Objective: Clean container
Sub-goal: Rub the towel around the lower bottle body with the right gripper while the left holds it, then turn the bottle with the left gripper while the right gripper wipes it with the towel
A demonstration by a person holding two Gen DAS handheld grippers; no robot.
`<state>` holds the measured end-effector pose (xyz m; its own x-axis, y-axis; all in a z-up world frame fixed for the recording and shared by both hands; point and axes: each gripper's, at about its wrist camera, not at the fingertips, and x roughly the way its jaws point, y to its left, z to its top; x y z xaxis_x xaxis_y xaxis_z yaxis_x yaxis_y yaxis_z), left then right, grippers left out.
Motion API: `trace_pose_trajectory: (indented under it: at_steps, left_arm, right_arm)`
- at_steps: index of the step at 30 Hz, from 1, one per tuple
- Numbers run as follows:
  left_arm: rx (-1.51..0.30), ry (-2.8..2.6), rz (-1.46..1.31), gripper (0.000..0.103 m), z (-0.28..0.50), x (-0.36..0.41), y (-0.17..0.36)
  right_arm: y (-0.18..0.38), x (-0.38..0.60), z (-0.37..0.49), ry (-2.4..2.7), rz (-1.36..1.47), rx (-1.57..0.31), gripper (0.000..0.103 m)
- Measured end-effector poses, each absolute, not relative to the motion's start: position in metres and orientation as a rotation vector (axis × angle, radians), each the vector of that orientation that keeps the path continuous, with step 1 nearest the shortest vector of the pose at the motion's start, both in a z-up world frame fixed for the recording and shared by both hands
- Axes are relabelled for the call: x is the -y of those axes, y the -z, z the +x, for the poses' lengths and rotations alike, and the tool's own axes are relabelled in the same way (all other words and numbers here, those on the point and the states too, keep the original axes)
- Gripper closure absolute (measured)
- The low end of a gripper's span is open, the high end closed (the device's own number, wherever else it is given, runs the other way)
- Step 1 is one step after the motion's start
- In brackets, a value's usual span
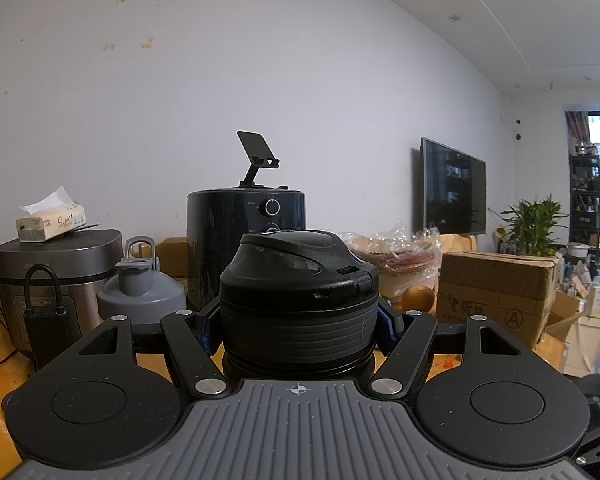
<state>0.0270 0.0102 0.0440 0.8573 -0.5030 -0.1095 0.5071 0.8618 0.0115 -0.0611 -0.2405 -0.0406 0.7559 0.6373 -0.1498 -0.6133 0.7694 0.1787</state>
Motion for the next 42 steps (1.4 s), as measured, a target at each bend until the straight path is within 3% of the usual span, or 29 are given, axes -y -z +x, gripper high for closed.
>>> trace_pose_trajectory:
  at_steps: [3, 5, 6, 42]
  left_arm:
    - [-0.094, 0.539, 0.019, 0.033, 0.029, -0.012, -0.044]
    - [-0.072, 0.526, 0.007, 0.010, 0.028, -0.013, -0.044]
    - [-0.059, 0.518, -0.004, 0.008, 0.027, -0.014, -0.045]
    - [-0.015, -0.029, -0.020, 0.008, 0.003, 0.059, -0.054]
  right_arm:
    - [0.043, 0.242, -0.062, -0.680, 0.121, -0.213, 0.092]
    - [0.044, 0.243, -0.062, -0.677, 0.121, -0.216, 0.092]
    - [0.045, 0.244, -0.062, -0.676, 0.122, -0.217, 0.092]
    - [0.052, 0.259, -0.068, -0.638, 0.148, -0.225, 0.090]
